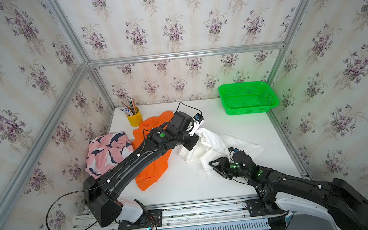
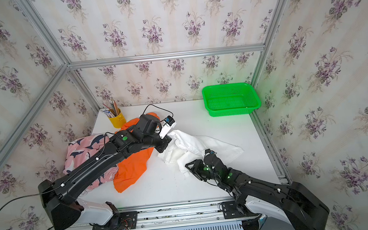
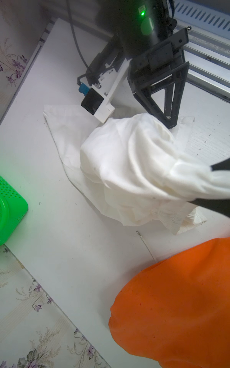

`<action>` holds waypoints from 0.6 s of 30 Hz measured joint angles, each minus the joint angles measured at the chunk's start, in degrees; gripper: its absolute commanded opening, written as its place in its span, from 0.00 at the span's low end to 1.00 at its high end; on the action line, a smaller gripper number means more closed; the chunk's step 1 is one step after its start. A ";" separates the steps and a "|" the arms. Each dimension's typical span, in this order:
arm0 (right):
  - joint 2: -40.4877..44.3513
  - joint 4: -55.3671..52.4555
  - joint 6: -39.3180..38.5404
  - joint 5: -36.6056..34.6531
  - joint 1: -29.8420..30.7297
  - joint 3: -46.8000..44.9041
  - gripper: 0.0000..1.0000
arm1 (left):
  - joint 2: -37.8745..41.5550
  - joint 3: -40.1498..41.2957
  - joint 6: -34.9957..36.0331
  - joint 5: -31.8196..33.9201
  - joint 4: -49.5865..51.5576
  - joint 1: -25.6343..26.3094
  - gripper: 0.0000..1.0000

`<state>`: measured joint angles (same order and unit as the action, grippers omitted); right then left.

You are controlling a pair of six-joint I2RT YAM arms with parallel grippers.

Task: Roll up the shorts
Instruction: Flatten out the shorts at the center of the board.

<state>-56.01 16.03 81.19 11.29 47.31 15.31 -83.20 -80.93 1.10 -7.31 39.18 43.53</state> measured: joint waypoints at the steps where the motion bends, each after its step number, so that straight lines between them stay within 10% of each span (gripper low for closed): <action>1: 0.50 0.02 0.46 -0.39 -0.02 0.00 0.13 | 0.00 0.00 -0.02 0.00 -0.02 0.00 0.00; 10: 8.17 -13.27 -5.33 -8.22 -0.81 11.91 0.00 | 3.89 -1.90 -2.47 4.57 1.53 -4.04 0.00; 18: -1.66 -40.41 -36.41 -24.74 -6.16 49.64 0.00 | 11.23 -13.35 -3.10 9.14 2.82 -10.10 0.00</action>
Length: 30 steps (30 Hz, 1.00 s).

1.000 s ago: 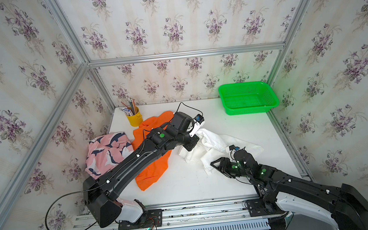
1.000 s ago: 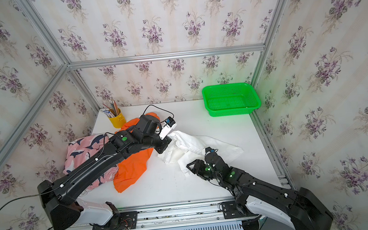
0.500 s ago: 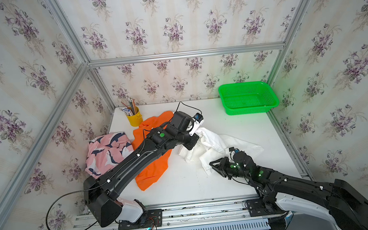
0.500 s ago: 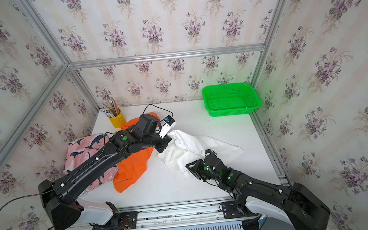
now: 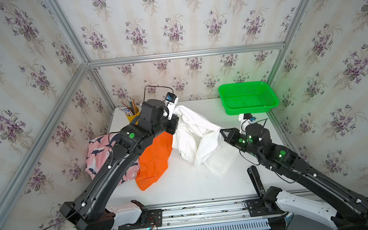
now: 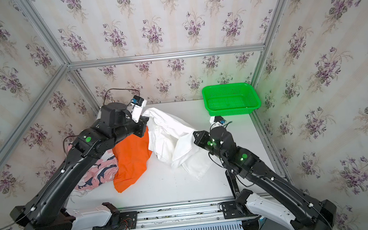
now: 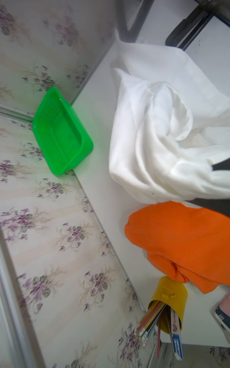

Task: Roll up the shorts
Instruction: Flatten out the shorts at the center of the board.

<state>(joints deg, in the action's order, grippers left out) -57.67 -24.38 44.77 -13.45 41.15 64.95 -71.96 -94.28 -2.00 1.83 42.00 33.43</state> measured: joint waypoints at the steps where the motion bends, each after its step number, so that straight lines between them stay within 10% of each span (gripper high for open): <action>1: -1.64 -2.16 -3.67 -2.58 -0.02 3.93 0.00 | 0.48 -1.81 0.22 0.28 0.37 -0.02 0.00; 12: -7.65 -5.29 -43.15 -33.64 -0.28 30.23 0.00 | 9.84 -13.97 2.95 -1.33 3.30 -0.24 0.00; 23: -13.97 3.13 -60.19 -32.52 -0.17 65.29 0.00 | 6.21 -30.67 2.82 -15.30 3.54 -0.07 0.00; 30: -25.31 9.42 -63.76 -33.40 -4.24 70.03 0.00 | -1.64 -26.12 0.31 -9.05 0.76 -0.15 0.00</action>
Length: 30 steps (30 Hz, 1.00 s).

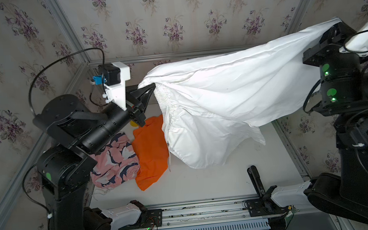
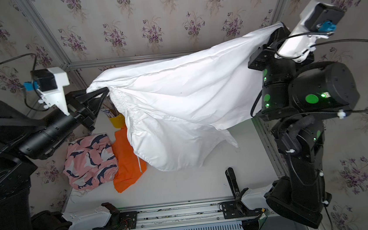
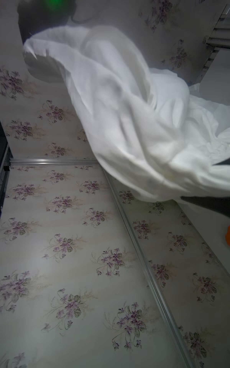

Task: Roll up the shorts
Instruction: Flatten out the shorts at the center of the board.

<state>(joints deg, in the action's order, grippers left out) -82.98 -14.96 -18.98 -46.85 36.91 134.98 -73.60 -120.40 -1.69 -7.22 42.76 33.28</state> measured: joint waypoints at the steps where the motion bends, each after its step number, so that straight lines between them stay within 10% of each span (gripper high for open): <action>1: -1.81 -0.44 0.74 0.76 -2.21 -0.31 0.00 | -0.83 3.32 -0.39 1.66 -0.61 -0.02 0.00; 9: -14.12 -0.81 10.27 9.01 -18.60 -22.67 0.00 | -13.97 28.46 -8.04 8.44 -2.27 -3.80 0.00; 18: -29.29 -1.88 17.88 17.00 -23.85 -20.98 0.00 | -33.57 19.34 -11.28 2.95 -3.06 -11.87 0.00; 24: -23.58 -6.25 22.25 24.02 -23.85 -26.82 0.00 | -36.79 15.52 -9.07 1.07 -1.33 -13.62 0.00; 30: -5.81 -8.00 28.61 32.11 -23.85 -53.79 0.00 | -31.98 26.64 -6.67 1.36 -1.44 -13.66 0.04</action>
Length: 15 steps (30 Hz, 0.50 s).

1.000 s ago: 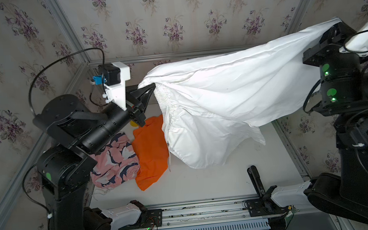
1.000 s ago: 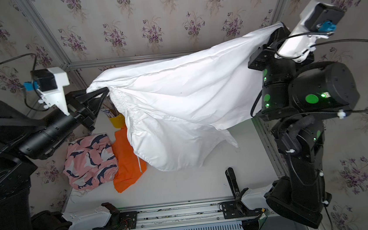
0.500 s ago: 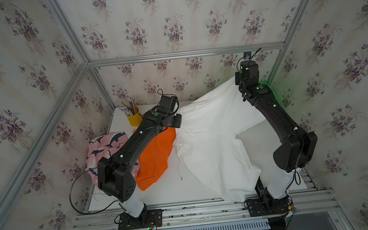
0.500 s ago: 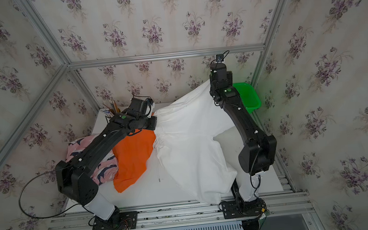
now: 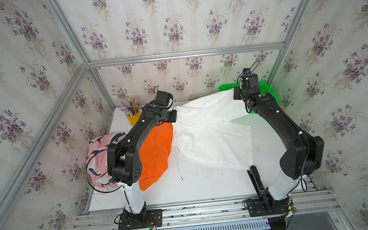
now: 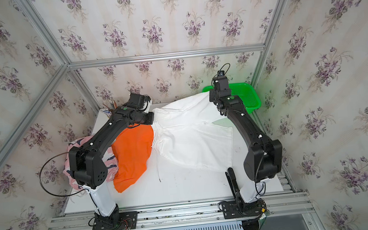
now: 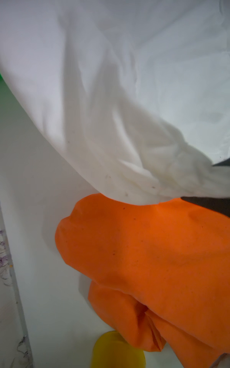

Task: Roll up the shorts
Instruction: Flatten out the shorts at the center of the board, then fold the shorts at the center of the board.

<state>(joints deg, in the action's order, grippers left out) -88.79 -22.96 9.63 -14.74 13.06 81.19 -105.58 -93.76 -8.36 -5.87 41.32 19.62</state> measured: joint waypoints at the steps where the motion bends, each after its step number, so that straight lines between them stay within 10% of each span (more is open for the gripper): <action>1: 3.13 -0.15 1.29 1.09 0.00 -4.83 0.00 | 1.05 2.54 0.13 0.15 -0.13 0.00 0.06; 12: 29.55 -0.55 15.69 13.16 -0.11 -43.36 0.00 | 15.58 27.17 -1.25 0.28 -4.00 0.70 0.53; 15: 34.01 -2.67 18.97 14.03 -0.11 -45.72 0.31 | 21.46 31.36 -1.68 -1.38 -4.24 2.32 0.66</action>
<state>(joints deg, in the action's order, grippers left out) -54.78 -25.63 28.60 -0.71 12.95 35.46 -84.12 -62.39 -10.04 -7.25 37.08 21.93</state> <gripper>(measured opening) 0.101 0.619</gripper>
